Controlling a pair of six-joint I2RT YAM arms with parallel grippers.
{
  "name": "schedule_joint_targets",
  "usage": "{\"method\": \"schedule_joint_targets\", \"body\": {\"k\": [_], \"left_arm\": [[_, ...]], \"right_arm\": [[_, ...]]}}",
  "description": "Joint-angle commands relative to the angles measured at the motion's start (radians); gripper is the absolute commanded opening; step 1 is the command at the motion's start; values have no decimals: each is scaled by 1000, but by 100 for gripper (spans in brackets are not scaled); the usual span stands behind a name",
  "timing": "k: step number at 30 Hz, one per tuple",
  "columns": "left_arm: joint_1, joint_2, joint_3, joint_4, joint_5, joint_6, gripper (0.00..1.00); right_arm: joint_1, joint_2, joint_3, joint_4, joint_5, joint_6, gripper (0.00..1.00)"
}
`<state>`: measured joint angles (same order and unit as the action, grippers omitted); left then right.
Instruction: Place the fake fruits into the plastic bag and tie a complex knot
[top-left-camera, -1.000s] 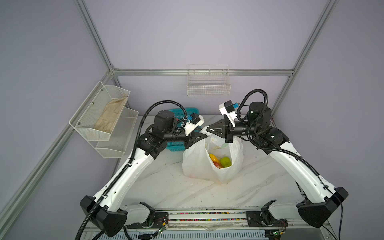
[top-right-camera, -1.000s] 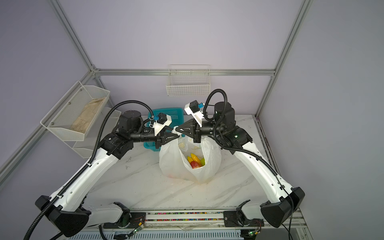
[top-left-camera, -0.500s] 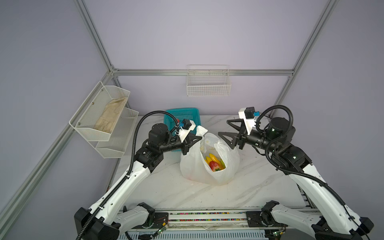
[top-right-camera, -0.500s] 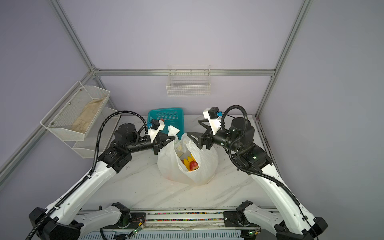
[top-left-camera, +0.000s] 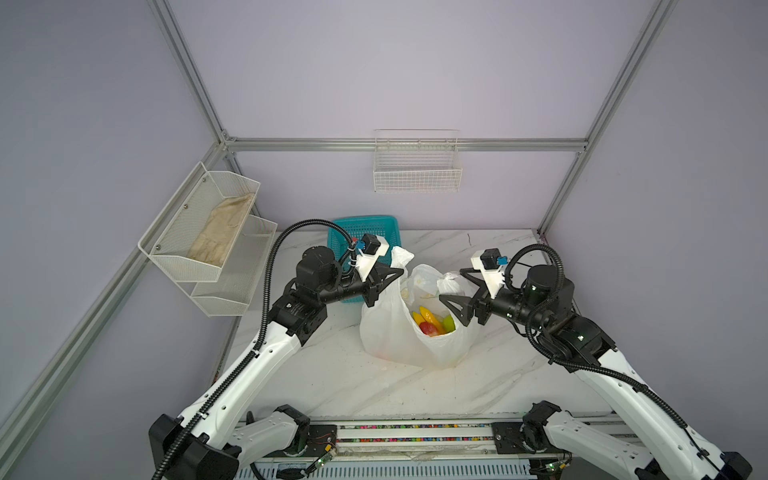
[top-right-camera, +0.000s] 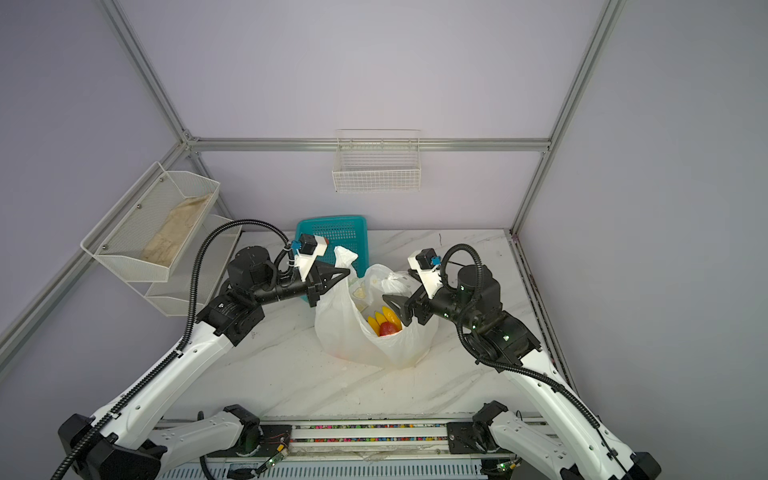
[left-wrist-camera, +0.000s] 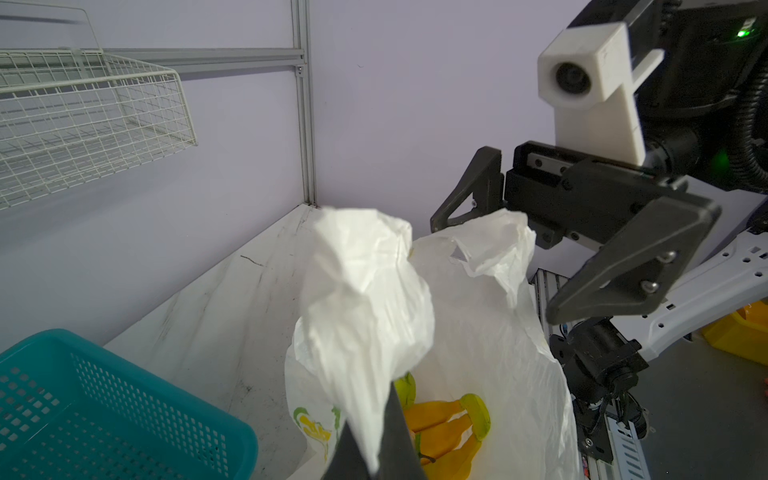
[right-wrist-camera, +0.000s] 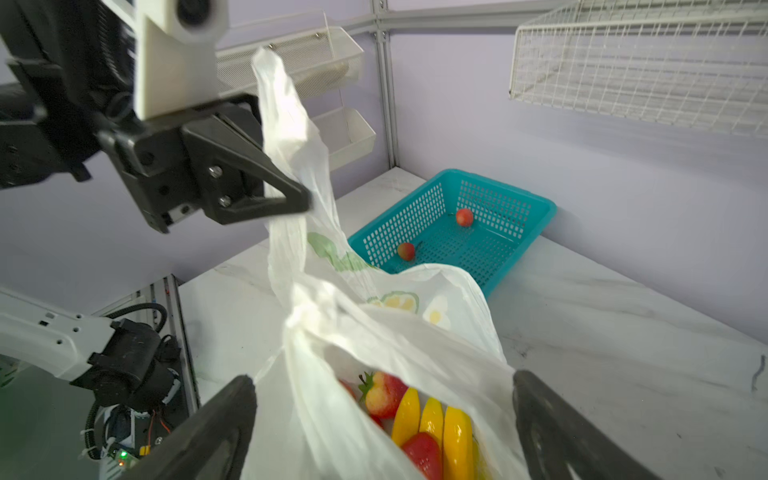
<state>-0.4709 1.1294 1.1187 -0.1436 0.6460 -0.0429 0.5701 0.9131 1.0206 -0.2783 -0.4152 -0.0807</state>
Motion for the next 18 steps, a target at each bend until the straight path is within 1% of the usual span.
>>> {"method": "schedule_joint_targets", "body": {"k": [1, 5, 7, 9, 11, 14, 18], "left_arm": [[8, -19, -18, 29, -3, -28, 0], [8, -22, -19, 26, -2, -26, 0], [8, -20, -19, 26, -2, -25, 0], [8, -20, -19, 26, -6, -25, 0], [8, -20, -20, 24, -11, -26, 0], [8, -23, -20, 33, -17, -45, 0], [9, -36, -37, 65, -16, -102, 0]], "right_arm": [[-1, -3, -26, 68, 86, -46, 97], [-1, 9, -57, 110, 139, -65, 97], [-2, 13, -69, 135, 138, -72, 97], [-2, 21, -71, 163, 100, -73, 93], [-2, 32, -69, 176, 71, -93, 81], [-3, 58, -47, 194, 14, -99, 58], [-4, 95, 6, 229, -31, -45, 21]]}}
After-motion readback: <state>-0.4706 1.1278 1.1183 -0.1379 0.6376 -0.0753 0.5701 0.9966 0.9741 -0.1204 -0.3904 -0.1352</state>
